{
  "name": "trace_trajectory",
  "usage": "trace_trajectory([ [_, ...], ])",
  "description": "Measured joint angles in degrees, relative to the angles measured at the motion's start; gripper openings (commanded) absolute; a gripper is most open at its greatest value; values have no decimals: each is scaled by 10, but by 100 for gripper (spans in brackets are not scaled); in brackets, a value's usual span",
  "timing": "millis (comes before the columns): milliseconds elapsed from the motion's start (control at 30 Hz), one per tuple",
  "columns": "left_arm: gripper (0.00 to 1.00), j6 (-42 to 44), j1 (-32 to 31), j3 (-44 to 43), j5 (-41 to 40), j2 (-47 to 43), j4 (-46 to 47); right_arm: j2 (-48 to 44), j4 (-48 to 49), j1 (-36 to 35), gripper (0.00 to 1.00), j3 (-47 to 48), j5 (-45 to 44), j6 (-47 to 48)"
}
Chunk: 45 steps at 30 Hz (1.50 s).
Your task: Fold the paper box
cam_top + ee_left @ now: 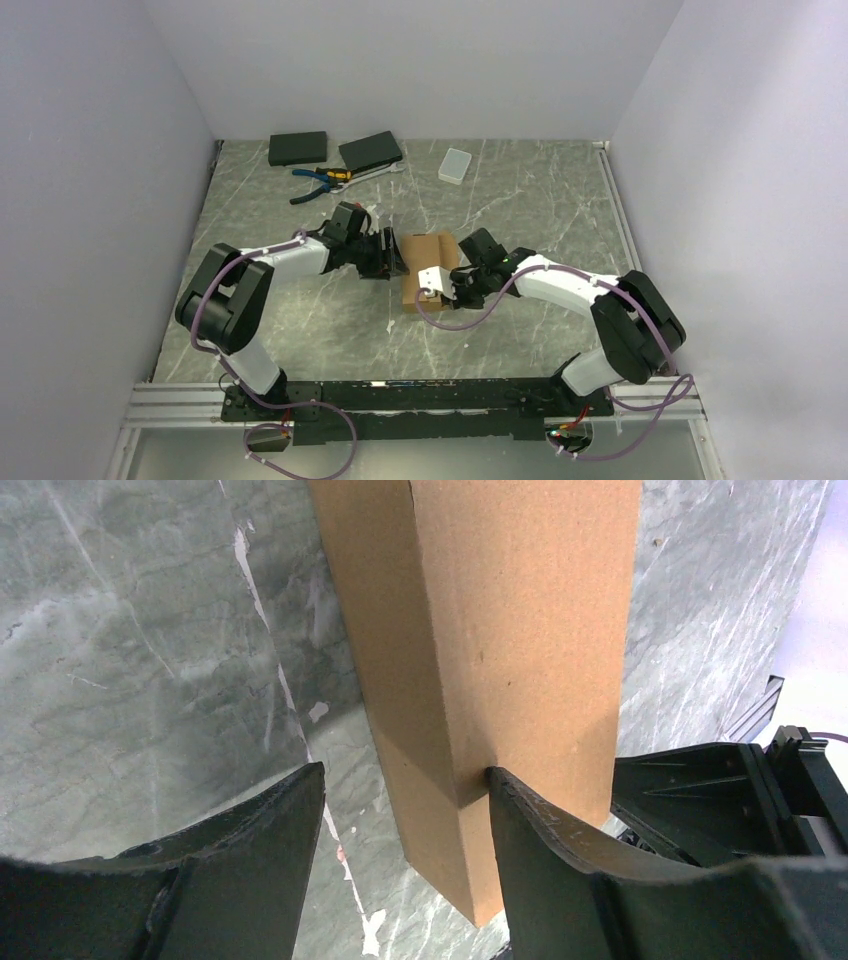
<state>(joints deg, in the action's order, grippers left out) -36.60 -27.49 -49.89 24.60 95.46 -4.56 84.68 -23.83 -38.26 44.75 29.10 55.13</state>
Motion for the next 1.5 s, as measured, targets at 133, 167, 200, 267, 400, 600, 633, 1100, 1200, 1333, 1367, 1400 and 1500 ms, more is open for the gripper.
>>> trace_trajectory([
  [133,65,4,0,-2,0,0,-5,0,-1,0,0,1,-1,-9],
  [167,65,5,0,-3,0,0,-7,0,-1,1,0,2,-2,-12],
  [200,64,6,0,-5,0,1,-9,1,-1,1,0,2,-2,-14],
  [267,64,10,0,-8,0,2,-12,2,-1,2,0,3,-2,-19],
  [400,63,14,-1,-16,0,7,-23,6,-2,5,0,7,-1,-29],
  [600,63,15,-1,-20,0,9,-27,14,-7,12,0,14,2,-42],
  [633,63,15,-1,-20,0,9,-26,14,-7,13,0,14,4,-44],
  [1100,62,19,2,-25,2,12,-34,25,-17,28,0,23,17,-54],
  [1200,62,20,2,-25,6,13,-33,26,-19,30,0,25,21,-57],
  [1333,61,20,3,-26,14,17,-31,29,-22,31,0,29,23,-73],
  [1367,61,20,4,-26,15,17,-30,30,-24,31,0,32,24,-78],
  [1400,61,20,4,-26,16,18,-30,31,-25,31,0,33,25,-83],
  [1500,61,20,5,-26,21,19,-30,33,-29,32,0,38,28,-97],
])
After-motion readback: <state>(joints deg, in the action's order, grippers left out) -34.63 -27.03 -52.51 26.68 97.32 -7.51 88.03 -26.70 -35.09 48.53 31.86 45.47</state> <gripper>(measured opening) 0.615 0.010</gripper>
